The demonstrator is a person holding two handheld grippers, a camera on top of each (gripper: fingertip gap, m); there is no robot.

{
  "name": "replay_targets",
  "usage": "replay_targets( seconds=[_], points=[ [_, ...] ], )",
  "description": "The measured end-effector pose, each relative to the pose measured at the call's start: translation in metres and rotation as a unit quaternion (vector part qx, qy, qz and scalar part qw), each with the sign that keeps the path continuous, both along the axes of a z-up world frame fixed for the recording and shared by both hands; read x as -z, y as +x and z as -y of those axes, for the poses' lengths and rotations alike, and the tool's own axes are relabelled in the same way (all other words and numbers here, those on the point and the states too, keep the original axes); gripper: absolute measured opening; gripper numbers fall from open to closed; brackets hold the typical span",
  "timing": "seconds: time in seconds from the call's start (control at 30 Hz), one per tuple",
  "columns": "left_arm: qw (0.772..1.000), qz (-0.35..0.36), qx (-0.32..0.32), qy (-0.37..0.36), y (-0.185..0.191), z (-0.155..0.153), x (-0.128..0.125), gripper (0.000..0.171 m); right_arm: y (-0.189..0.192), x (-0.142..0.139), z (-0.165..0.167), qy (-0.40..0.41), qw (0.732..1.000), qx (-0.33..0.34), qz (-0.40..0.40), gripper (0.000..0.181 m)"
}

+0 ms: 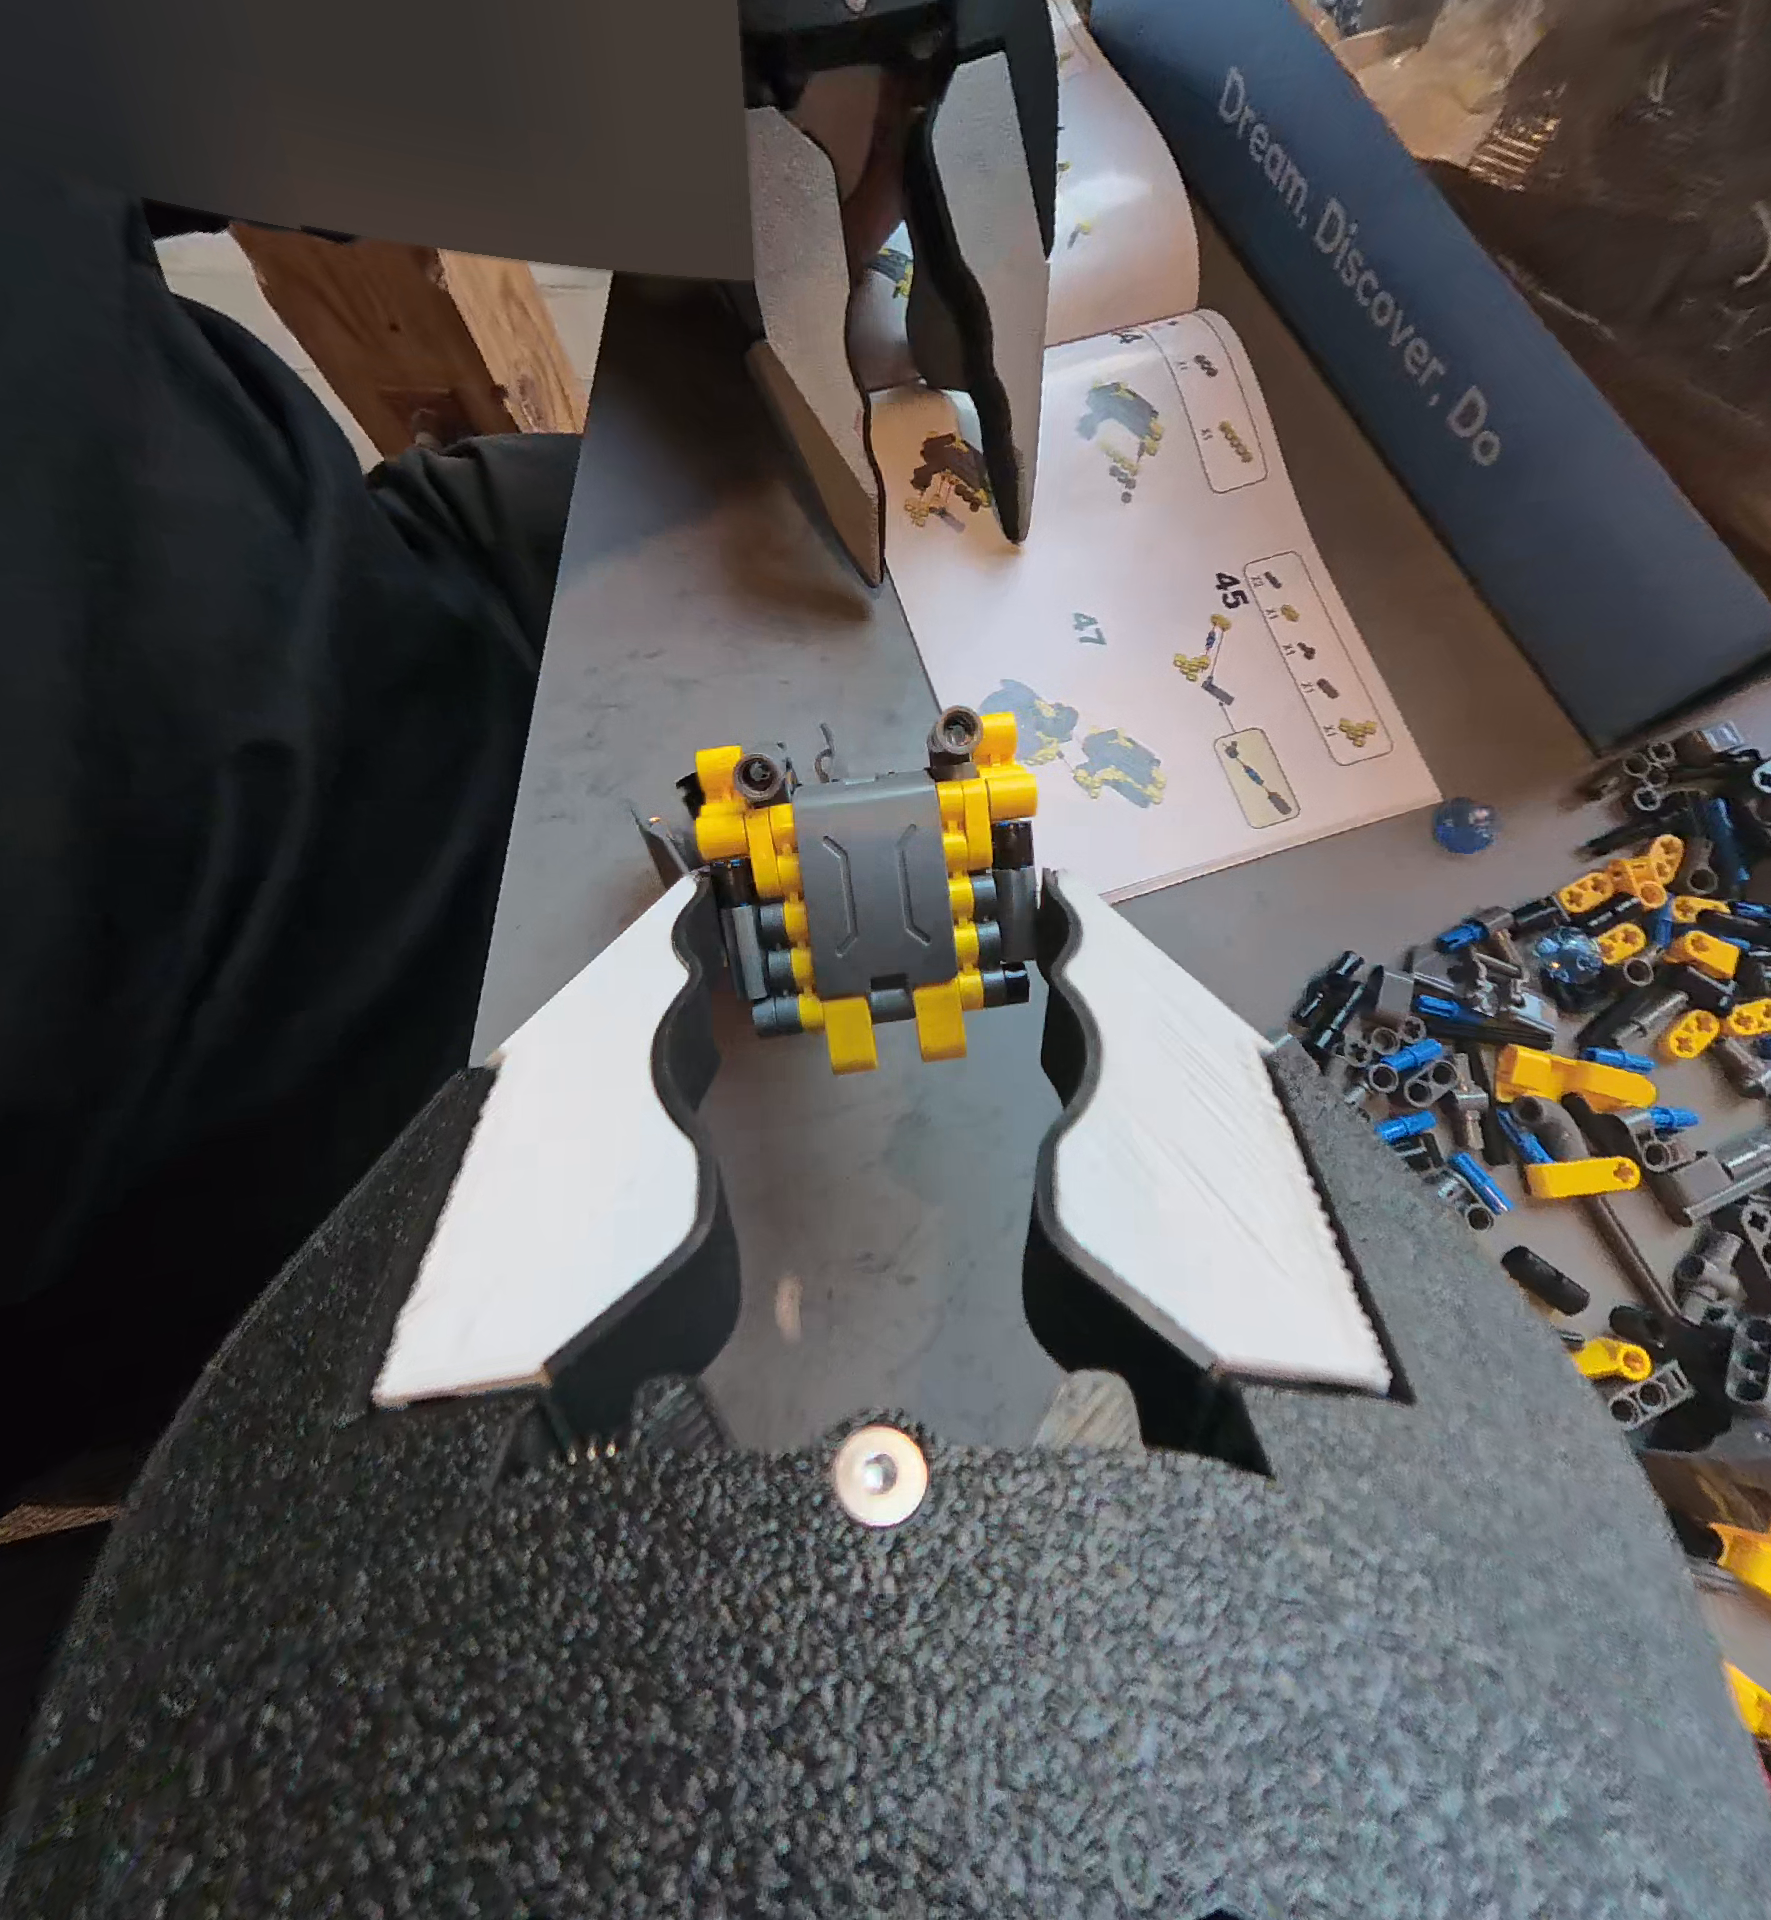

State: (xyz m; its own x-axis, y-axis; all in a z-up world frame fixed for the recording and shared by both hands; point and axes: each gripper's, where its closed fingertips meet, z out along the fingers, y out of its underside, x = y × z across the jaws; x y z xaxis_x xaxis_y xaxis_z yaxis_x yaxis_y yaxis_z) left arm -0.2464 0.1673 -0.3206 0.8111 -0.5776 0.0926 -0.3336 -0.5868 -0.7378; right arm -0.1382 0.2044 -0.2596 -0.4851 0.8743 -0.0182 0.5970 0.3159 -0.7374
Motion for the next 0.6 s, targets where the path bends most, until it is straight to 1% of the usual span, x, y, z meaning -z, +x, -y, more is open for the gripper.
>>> replay_targets(
  seconds=[0.23, 0.47, 0.6],
  points=[
    [1.000, 0.005, 0.002, -0.001, 0.001, 0.000, -0.001, 0.041, 0.005, -0.014, 0.006, -0.055, 0.998, -0.019, -0.038, 0.060],
    [1.000, 0.010, 0.007, -0.002, 0.002, 0.001, -0.001, 0.043, 0.007, -0.035, 0.009, -0.110, 0.991, -0.015, -0.073, 0.060],
    [1.000, -0.002, 0.009, 0.002, 0.002, 0.002, 0.000, 0.044, 0.010, -0.053, 0.013, -0.149, 0.982, -0.020, -0.112, 0.060]
  ],
)
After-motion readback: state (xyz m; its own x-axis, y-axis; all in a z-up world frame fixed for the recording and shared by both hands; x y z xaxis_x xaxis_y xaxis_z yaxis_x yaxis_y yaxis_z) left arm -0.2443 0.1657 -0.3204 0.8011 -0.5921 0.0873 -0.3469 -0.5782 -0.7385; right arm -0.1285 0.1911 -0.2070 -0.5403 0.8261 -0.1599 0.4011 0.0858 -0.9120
